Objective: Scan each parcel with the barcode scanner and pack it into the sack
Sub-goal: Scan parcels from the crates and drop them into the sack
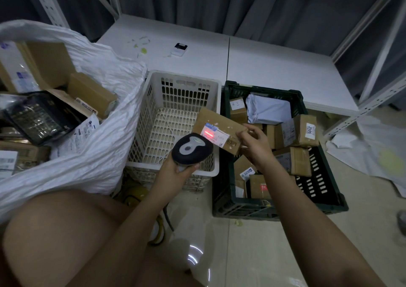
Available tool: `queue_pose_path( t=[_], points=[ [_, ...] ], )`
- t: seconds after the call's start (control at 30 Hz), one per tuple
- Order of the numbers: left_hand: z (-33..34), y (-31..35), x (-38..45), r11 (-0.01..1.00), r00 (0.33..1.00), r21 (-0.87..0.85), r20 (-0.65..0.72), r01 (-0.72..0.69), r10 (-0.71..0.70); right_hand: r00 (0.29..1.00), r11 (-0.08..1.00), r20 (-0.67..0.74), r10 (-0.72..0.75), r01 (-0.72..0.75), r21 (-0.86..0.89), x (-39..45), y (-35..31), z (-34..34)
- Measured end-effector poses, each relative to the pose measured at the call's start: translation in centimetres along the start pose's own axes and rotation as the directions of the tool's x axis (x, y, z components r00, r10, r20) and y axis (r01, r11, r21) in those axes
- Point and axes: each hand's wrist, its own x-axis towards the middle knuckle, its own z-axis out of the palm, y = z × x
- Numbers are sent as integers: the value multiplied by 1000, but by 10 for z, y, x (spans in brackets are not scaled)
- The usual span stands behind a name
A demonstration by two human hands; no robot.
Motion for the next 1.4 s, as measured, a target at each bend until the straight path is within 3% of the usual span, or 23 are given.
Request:
queue_pose_path(
  t=[0.43, 0.67, 0.8, 0.97, 1.27, 1.4],
  points=[
    [-8, 3, 0, 999, 1000, -44, -12, 24, -25, 998, 995, -15, -63, 64, 75, -16, -24, 11],
    [-39, 64, -1, 988, 977, -115, -201, -100, 75, 969, 963, 30, -246, 241, 116, -51, -79, 42],
    [-74, 105, -6, 975, 925, -93, -344, -201, 158, 934, 935, 123, -336, 315, 161, -75, -117, 69],
    [-126, 137, -23, 974, 864, -51, -473, -222, 173, 894, 917, 233, -384, 338, 212, -103, -153, 125],
    [-222, 160, -71, 951, 681, -59, -712, -302, 172, 851, 918, 344, -395, 380, 114, -129, -171, 244],
    [-262, 156, -93, 960, 648, -34, -745, -279, 162, 817, 916, 432, -382, 398, 57, -134, -168, 299]
  ],
)
